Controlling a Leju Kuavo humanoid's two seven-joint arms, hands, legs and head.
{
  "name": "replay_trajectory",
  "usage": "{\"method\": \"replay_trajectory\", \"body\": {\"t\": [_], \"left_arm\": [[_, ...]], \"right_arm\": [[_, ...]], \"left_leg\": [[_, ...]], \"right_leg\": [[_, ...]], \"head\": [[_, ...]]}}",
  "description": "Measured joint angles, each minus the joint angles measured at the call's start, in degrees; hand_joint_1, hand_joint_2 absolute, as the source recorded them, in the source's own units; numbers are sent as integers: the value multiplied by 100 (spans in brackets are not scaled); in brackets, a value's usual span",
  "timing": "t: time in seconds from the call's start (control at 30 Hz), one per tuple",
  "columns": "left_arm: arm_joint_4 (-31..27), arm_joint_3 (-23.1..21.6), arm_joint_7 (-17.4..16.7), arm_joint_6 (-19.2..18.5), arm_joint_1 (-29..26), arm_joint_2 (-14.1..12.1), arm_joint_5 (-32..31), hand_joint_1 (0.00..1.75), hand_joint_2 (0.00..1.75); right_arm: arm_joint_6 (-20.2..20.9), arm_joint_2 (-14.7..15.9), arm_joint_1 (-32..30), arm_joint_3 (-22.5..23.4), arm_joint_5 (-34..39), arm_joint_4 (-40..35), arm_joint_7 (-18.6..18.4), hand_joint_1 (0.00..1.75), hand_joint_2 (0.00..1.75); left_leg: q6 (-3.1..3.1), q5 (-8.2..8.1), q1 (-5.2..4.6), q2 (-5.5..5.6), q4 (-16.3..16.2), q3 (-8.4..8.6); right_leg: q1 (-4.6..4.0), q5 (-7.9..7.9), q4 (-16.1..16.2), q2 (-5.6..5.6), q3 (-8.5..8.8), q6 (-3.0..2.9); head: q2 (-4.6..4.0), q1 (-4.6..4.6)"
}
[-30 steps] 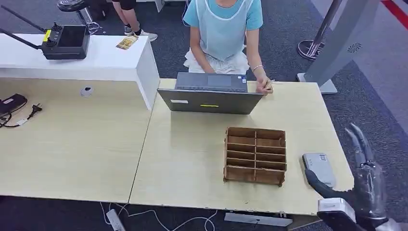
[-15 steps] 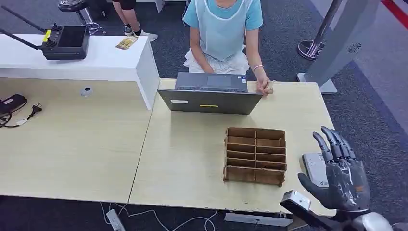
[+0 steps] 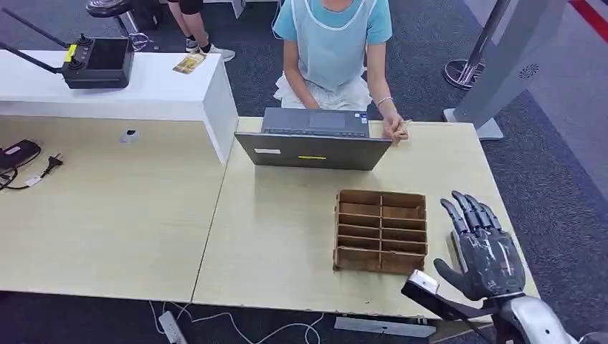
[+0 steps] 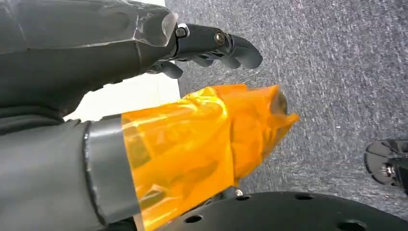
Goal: Pass the card to the sensor for recognition and then transmit it.
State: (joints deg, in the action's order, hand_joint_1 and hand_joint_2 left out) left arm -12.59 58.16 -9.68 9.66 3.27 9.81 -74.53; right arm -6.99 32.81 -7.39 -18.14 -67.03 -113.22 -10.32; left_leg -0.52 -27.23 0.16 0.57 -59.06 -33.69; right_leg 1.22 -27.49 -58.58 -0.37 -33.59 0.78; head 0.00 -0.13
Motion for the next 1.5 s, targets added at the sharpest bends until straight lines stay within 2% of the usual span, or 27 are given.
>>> {"method": "replay_trajectory", "body": {"t": [0.07, 0.13, 0.33, 0.4, 0.43, 0.63, 0.7, 0.73, 0.8, 0.83, 0.9, 0.93, 0.97, 1.13, 1.2, 1.5], "left_arm": [[0, 0, 0, -7, 1, 0, 2, 0, 0], [0, 0, 0, -11, 1, 0, 7, 0, 0], [0, 0, 0, -22, 1, 0, 17, 0, 0], [0, 2, 0, -22, 1, 0, 35, 0, 0], [0, 4, 0, -22, 1, 0, 48, 0, 0], [0, 37, 0, -33, 1, -7, 83, 0, 0], [0, 39, 0, -37, 1, -9, 85, 0, 0], [0, 42, 0, -37, 1, -9, 85, 0, 0], [0, 44, 7, -37, 1, -9, 85, 0, 0], [0, 44, 11, -37, 1, -9, 87, 0, 0], [0, 46, 18, -37, 1, -9, 87, 0, 0], [0, 46, 20, -37, 1, -9, 87, 0, 0], [0, 46, 30, -39, 0, -11, 85, 0, 0], [0, 46, 63, -55, 0, -30, 74, 0, 0], [0, 46, 63, -59, 0, -39, 61, 0, 0], [0, 46, 63, -57, 1, -46, 50, 0, 0]], "right_arm": [[133, 31, 32, -44, 105, 33, -26, 2, 175], [233, 65, 64, -106, 192, 65, -28, 10, 175], [293, 90, 154, -232, 264, 160, -28, 12, 175], [297, 90, 173, -267, 267, 186, -28, 31, 175], [301, 90, 183, -284, 273, 199, -31, 47, 175], [376, 90, 252, -382, 302, 264, -33, 42, 175], [376, 90, 273, -422, 308, 286, -33, 42, 175], [378, 90, 280, -437, 321, 295, -33, 49, 175], [407, 90, 300, -465, 398, 310, -24, 47, 175], [431, 90, 307, -481, 479, 317, 5, 37, 175], [498, 96, 313, -515, 605, 317, 35, 37, 175], [522, 107, 314, -529, 673, 317, 53, 19, 175], [564, 125, 317, -537, 756, 319, 92, 16, 175], [780, 223, 332, -601, 1333, 323, 393, 17, 175], [793, 242, 342, -631, 1351, 339, 402, 24, 175], [765, 247, 465, -745, 1106, 490, 273, 31, 175]], "left_leg": [[0, 0, 0, 0, 0, 0], [0, 0, 1, -1, 0, 0], [0, 0, 1, -1, 0, 0], [0, 0, 0, -1, 0, 0], [0, 0, 0, -1, 0, 0], [0, 0, 0, -1, 0, 0], [0, 0, 0, -1, 0, 0], [0, 0, 0, -1, 0, 0], [0, 0, 0, -1, 0, 0], [0, 0, 0, -1, 0, 0], [0, 0, 0, -1, 0, 0], [0, 0, 0, -1, 0, 0], [0, 0, 0, -1, 0, 0], [0, 0, 0, -1, 0, 0], [0, 0, 0, -1, 0, -1], [0, 0, 0, -1, 0, -1]], "right_leg": [[0, 0, 0, 1, 0, 0], [-1, 0, 0, 1, 0, 0], [-1, 0, 0, 1, 0, 0], [0, 0, 0, 1, 0, 0], [0, 0, 0, 1, 0, 0], [0, 0, 0, 1, 0, 0], [0, 0, 0, 1, 0, 0], [0, 0, 0, 1, 0, 0], [0, 0, 0, 1, 0, 0], [-1, 0, 0, 1, 0, 0], [0, 0, 0, 1, 0, 0], [0, 0, 0, 1, 0, 0], [0, 0, 0, 1, 0, 0], [0, 0, 0, 0, 0, 0], [0, 0, 0, 1, 0, 0], [0, 0, 0, 1, 0, 0]], "head": [[0, 0], [0, 0], [0, 0], [0, 0], [0, 0], [0, 0], [0, -2], [0, 0], [0, 0], [0, 0], [0, 0], [0, 0], [0, 0], [0, 0], [0, 0], [0, 0]]}}
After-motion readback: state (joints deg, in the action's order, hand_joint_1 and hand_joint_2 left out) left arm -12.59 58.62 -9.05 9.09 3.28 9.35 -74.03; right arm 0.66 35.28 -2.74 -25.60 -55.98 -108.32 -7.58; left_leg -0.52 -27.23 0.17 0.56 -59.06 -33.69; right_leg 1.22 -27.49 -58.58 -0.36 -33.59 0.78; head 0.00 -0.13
